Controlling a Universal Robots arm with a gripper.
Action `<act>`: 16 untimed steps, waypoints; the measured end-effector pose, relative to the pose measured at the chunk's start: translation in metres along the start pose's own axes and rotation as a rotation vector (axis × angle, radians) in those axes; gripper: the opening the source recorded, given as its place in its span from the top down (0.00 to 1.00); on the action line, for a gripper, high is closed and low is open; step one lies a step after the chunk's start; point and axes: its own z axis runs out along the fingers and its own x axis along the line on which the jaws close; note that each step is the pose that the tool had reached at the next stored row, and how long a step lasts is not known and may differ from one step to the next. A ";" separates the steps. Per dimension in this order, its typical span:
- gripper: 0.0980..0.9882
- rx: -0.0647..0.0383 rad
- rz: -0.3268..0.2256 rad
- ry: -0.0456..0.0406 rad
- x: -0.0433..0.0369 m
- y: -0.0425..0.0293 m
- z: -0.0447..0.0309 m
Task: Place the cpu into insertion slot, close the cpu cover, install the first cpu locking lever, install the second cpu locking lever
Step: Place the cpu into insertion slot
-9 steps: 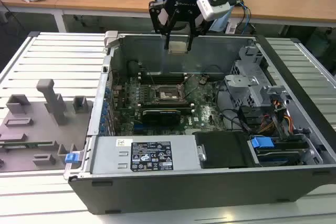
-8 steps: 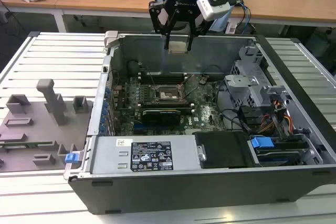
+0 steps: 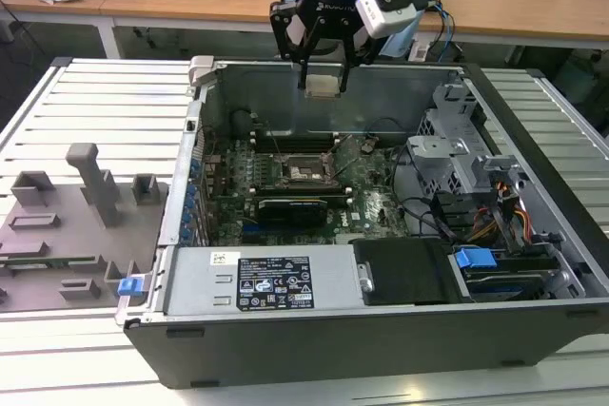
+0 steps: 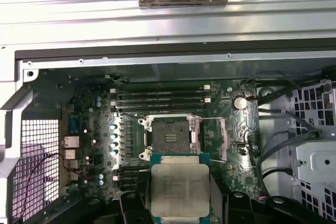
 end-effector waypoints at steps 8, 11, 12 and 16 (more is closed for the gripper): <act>0.50 -0.001 0.058 -0.0052 0.0000 0.0000 0.0000; 0.50 -0.001 0.072 -0.0064 0.0000 0.0000 0.0000; 0.50 -0.001 0.075 -0.0067 0.0000 0.0000 0.0000; 0.50 -0.002 0.091 -0.0082 0.0000 0.0000 0.0000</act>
